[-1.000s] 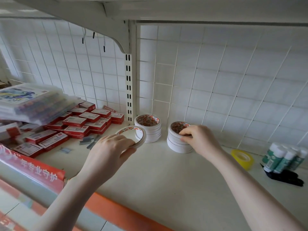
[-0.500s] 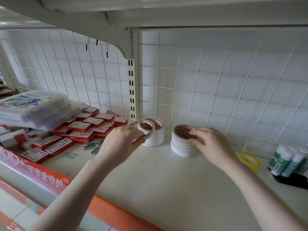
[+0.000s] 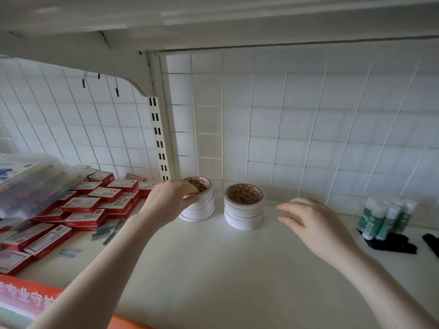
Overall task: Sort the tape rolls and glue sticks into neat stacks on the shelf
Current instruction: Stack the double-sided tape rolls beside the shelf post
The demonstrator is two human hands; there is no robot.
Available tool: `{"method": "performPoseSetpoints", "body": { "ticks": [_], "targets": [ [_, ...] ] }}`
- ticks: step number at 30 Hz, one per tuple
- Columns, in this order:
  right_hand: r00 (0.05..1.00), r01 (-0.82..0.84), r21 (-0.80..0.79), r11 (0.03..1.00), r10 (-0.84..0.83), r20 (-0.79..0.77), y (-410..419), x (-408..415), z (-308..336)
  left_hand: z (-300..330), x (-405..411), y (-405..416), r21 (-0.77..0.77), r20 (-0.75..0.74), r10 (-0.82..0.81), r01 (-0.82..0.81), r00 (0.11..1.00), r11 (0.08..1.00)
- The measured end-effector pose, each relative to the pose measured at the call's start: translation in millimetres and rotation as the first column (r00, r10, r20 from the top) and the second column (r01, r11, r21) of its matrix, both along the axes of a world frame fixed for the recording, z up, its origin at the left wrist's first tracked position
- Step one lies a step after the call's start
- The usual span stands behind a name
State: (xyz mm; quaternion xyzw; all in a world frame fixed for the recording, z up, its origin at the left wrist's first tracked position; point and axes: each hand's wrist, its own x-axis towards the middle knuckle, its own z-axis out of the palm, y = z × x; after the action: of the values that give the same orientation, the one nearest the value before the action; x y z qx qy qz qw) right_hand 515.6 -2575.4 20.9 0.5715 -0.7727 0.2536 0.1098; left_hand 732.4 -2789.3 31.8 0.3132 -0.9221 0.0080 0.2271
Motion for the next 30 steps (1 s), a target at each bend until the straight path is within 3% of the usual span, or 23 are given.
{"method": "performPoseSetpoints", "body": {
  "ticks": [18, 21, 24, 30],
  "targets": [
    [1.0, -0.009, -0.02, 1.0, 0.009, 0.02, 0.5, -2.3, -7.6, 10.8, -2.1, -6.9, 0.208, 0.077, -0.11, 0.092, 0.991, 0.974],
    [1.0, -0.002, -0.008, 1.0, 0.002, 0.014, 5.3, -5.8, -4.4, 10.8, -0.8, 5.3, 0.148, 0.062, -0.063, 0.053, 0.996, 0.988],
    [0.999, 0.043, 0.033, 0.999, -0.043, 0.009, 15.0, -17.7, -0.1, 7.7, -2.5, 28.8, 0.023, -0.069, -0.011, 0.012, 0.998, 1.0],
    [0.972, 0.185, 0.052, 0.981, -0.175, -0.16, 70.3, -46.0, -5.6, -7.0, -22.2, 93.2, -0.074, -0.233, 0.082, -0.102, 0.969, 0.992]
  ]
}}
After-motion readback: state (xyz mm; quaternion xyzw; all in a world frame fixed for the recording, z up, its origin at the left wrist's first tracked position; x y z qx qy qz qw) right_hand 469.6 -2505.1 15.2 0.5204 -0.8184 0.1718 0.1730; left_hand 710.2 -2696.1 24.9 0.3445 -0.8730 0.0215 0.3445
